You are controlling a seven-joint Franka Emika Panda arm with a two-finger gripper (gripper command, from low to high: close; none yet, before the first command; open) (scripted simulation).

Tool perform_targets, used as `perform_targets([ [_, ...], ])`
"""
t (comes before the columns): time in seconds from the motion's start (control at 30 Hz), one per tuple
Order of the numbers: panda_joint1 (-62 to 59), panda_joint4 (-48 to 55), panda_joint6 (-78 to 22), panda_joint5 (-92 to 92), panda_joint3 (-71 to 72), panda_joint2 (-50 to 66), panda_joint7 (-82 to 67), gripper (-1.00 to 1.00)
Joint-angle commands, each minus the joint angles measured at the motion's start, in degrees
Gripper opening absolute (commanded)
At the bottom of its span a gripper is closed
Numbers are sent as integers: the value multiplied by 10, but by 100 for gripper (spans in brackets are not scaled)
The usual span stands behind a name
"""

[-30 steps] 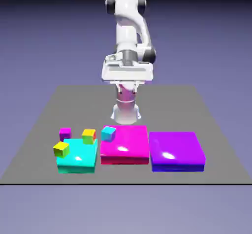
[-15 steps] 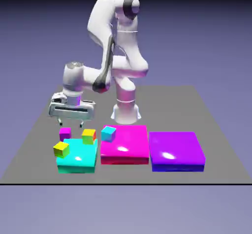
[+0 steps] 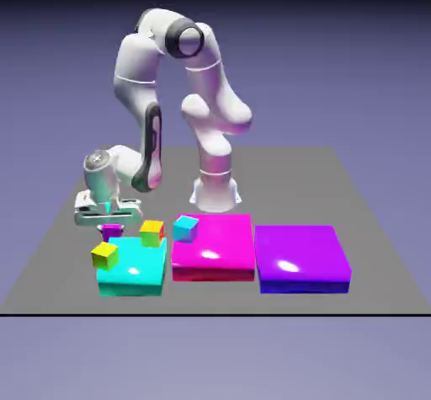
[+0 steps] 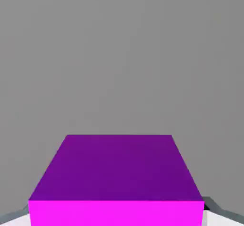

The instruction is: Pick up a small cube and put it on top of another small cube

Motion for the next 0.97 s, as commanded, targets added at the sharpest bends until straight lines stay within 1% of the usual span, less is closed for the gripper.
perform_targets([
  [0.0,3,-1,-19,0,0,-21,-1,-100],
  [0.07,8,-4,-59,1,-1,-62,-4,-100],
  [0.6,338,95,-352,127,-52,-216,316,-100],
  [0.63,338,95,-352,127,-52,-216,316,-100],
  [0.8,333,41,-236,145,-56,-151,300,-100],
  [0.83,333,41,-236,145,-56,-151,300,100],
  [0.87,333,41,-236,145,-56,-151,300,100],
  [0.93,335,64,-286,137,-54,-179,306,100],
])
